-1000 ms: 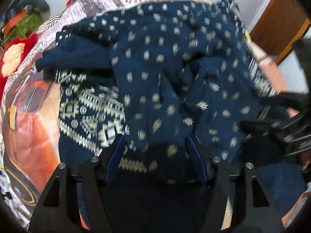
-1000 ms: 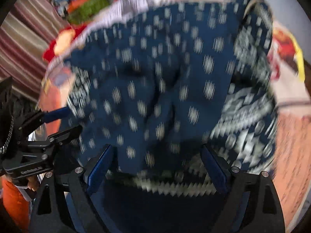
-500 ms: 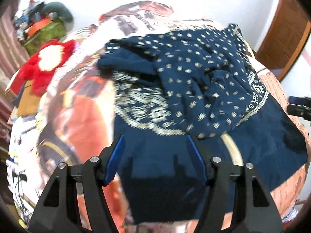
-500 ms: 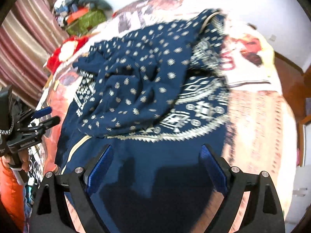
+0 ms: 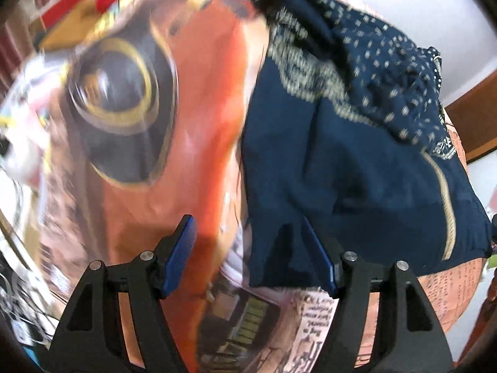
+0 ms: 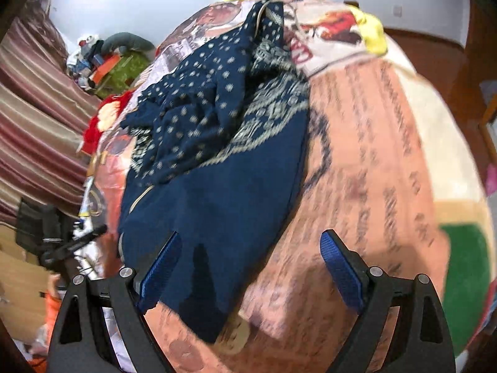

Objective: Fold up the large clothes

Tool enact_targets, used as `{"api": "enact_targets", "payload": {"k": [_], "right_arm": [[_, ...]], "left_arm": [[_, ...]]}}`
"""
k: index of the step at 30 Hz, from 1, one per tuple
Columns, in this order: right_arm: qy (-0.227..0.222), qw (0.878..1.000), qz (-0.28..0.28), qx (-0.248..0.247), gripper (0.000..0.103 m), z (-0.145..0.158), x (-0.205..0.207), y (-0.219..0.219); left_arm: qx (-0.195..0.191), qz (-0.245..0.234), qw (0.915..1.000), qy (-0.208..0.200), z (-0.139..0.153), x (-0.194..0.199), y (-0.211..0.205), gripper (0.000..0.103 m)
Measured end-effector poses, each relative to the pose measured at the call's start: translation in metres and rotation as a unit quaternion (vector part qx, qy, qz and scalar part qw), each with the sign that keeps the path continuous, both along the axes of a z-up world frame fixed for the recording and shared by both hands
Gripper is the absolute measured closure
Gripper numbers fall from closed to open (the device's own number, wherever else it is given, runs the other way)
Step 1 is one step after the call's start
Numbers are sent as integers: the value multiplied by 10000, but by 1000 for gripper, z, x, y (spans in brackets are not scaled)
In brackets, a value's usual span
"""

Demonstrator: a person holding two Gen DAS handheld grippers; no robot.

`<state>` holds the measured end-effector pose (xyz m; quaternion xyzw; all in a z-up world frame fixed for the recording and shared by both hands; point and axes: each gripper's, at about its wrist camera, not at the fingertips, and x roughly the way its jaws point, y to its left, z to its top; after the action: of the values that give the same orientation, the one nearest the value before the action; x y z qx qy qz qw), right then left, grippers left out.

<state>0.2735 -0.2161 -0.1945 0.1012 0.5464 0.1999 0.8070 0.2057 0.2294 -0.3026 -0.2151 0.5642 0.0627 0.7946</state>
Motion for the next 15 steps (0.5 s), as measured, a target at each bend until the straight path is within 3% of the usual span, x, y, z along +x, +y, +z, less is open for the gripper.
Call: {"api": "enact_targets", "payload": {"k": [4,11,15], "right_arm": [[-165,9994,252,181,17,0,-10,12],[-38,9987,416,301,46,-15,-2,37],[-16,9982,442,394,66,-22,7,43]], "left_arm": [[-492,140,9985,181,-28,2,-4,34],[-1133,485,9923,-146,-36,11,-3,30],[-1381,264,9896,-301,-31,21,-15,33]]}}
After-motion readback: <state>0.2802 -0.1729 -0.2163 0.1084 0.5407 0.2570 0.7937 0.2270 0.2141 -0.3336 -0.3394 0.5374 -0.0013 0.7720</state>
